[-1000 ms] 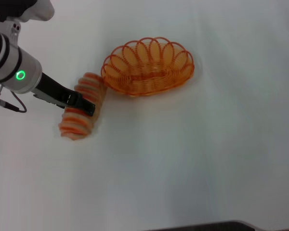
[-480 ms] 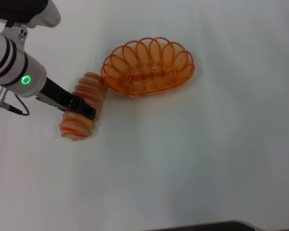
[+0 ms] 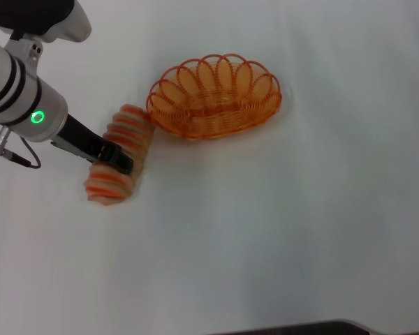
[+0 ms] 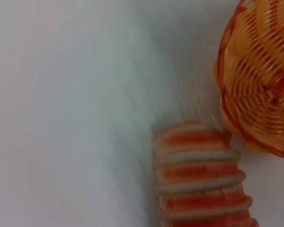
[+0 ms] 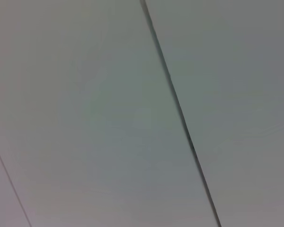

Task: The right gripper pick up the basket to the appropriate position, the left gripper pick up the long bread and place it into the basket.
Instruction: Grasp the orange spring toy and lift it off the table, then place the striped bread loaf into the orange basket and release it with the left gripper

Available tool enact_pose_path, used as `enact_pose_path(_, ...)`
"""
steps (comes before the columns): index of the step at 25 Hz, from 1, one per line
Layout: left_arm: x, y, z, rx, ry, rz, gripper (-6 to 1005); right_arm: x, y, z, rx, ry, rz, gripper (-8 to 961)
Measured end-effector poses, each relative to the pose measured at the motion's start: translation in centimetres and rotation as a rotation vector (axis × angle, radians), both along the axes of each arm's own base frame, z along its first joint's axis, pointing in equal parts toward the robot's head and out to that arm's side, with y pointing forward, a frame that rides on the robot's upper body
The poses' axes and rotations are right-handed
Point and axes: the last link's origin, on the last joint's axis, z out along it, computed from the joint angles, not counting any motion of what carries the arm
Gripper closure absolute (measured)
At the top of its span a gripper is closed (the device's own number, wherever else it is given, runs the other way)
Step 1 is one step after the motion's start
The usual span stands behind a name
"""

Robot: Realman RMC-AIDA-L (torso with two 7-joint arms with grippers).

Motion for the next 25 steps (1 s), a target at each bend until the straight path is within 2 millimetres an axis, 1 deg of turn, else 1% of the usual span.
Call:
enact_pose_path(8, -0.1, 0.5, 0.7, 0.027, 0.019, -0.004, 434, 0.0, 0.1, 0.1, 0.005, 0.004, -0.002, 36)
enact_pose_path(10, -0.1, 0.8, 1.1, 0.045, 0.024, -0.002, 452, 0.0, 0.1, 0.1, 0.005, 0.004, -0.001, 36)
enact_pose_path(15, -0.1, 2.1, 2.9, 0.12, 0.054, -0.011, 497, 0.0, 0.1, 0.0, 0.004, 0.006, -0.002, 36)
enact_pose_path(19, 0.6, 3.6, 5.2, 0.197, 0.07, -0.056, 515, -0.1, 0.1, 0.0, 0.003, 0.006, 0.001, 36)
enact_pose_path(21, 1.7, 4.5, 7.0, 0.234, 0.082, -0.11, 524, -0.1, 0.0, 0.0, 0.002, 0.006, 0.003, 36)
enact_pose_path(22, 1.7, 4.5, 7.0, 0.234, 0.082, -0.11, 529, -0.1, 0.0, 0.0, 0.001, 0.005, 0.004, 36)
enact_pose_path(25, 3.1, 4.8, 7.7, 0.21, 0.101, -0.218, 542, -0.2, -0.1, 0.0, -0.004, 0.002, 0.012, 37)
